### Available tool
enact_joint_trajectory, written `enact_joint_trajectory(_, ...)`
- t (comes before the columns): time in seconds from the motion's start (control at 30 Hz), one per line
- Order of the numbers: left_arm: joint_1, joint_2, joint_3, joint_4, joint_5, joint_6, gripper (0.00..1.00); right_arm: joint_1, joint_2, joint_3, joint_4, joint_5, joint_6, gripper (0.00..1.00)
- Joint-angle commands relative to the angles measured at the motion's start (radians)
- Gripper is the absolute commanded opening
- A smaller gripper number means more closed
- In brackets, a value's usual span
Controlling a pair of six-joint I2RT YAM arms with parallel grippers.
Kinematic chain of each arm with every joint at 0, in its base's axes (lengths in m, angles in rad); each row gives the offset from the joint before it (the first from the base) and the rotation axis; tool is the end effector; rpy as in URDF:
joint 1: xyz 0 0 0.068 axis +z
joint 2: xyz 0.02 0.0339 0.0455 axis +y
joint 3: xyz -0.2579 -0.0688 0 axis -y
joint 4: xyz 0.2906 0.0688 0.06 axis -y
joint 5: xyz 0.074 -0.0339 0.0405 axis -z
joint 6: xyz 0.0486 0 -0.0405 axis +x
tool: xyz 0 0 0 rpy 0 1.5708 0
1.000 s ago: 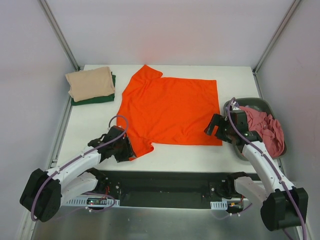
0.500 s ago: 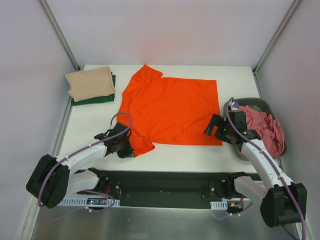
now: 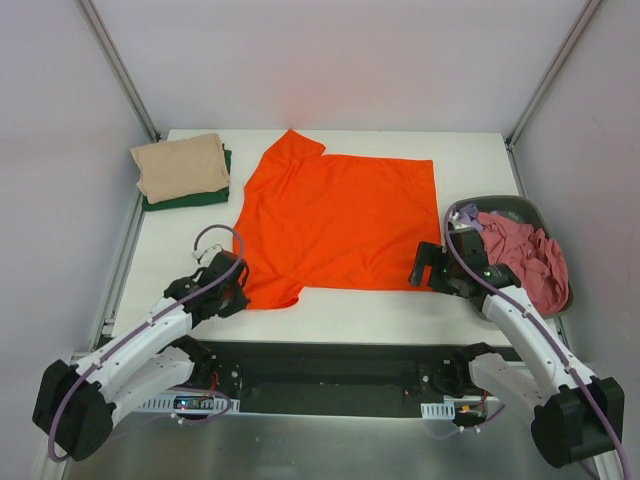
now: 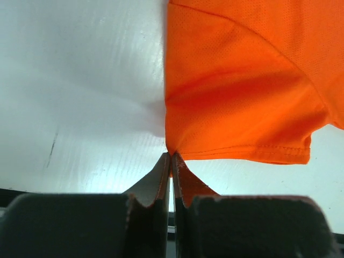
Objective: Fold and stack the t-shirts
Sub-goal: Grap the side of the flattened tshirt closest away from the robot with both arms
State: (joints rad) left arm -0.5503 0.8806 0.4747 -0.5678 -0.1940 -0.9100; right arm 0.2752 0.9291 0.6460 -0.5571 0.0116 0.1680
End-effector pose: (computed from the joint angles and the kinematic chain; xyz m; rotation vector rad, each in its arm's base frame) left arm 0.1881 -0.1044 0.1521 -0.5314 2.4960 -0.3386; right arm 0.2342 0.0656 0.2052 -0.1243 2.4165 0.1897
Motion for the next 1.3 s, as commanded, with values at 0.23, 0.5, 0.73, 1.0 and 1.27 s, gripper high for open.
enact_joint_trajectory(0.23,-0.003,-0.199,0.009,-0.302,-0.148,-0.162,0.0,0.096,-0.075,-0.032,-0.13,0.197,0.169,0.96)
enact_joint_trajectory(0.5,-0.003,-0.402,-0.007,-0.36,-0.17,-0.237,0.0,0.117,-0.027,-0.068,-0.13,0.122,0.194,0.96)
enact_joint_trajectory(0.73,-0.003,-0.388,-0.005,-0.36,-0.177,-0.237,0.0,0.156,0.074,-0.085,-0.07,0.1,0.222,0.88)
enact_joint_trajectory(1.0,-0.003,-0.377,-0.008,-0.346,-0.183,-0.221,0.0,0.162,0.191,-0.086,0.011,0.108,0.228,0.56)
enact_joint_trajectory(1.27,-0.003,-0.408,-0.016,-0.333,-0.185,-0.211,0.0,0.168,0.209,-0.111,0.023,0.094,0.255,0.5)
